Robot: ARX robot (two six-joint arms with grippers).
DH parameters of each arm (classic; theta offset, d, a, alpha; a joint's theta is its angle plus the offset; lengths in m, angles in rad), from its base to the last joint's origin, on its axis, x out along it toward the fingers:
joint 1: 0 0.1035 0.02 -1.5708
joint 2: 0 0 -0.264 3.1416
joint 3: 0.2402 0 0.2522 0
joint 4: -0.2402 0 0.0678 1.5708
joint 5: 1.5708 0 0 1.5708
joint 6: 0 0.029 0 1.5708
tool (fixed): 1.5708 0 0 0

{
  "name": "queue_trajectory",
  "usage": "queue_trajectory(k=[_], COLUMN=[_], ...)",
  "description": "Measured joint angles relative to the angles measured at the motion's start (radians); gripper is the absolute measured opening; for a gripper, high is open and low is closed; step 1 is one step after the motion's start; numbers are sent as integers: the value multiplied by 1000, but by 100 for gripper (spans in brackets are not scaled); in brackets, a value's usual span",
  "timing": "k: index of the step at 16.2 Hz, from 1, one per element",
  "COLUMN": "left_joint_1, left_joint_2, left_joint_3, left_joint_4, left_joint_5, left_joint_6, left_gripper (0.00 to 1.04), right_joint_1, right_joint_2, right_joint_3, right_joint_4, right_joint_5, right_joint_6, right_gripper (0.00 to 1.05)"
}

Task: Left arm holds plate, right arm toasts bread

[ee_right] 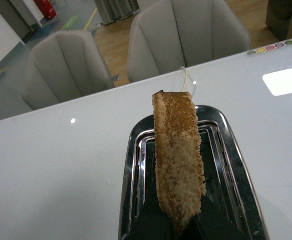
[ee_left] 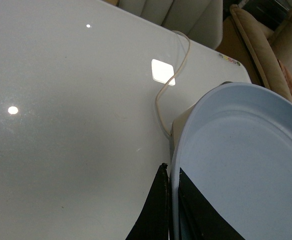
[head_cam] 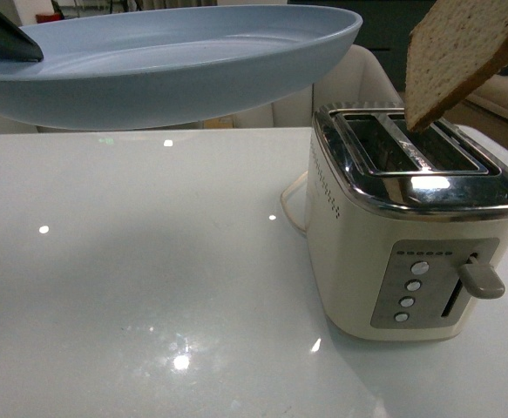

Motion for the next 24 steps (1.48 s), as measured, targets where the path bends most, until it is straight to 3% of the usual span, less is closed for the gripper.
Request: queue_trajectory(k=[9,18,19,24], left_joint_1=[0,0,0,0], left_joint_2=[0,0,0,0], left_joint_3=[0,0,0,0], left_joint_4=[0,0,0,0], left_joint_5=[0,0,0,0], left_joint_6=[0,0,0,0], left_gripper=[3,3,3,3], right_joint_1=[21,20,20,20], right_joint_2=[104,234,243,217], right_joint_3=[1,191,211,181], right_joint_4=[4,-259,-276,-241], right_joint_5=[-42,-72,-77,-72], right_joint_6=[3,107,110,111], right_gripper=[3,3,10,72])
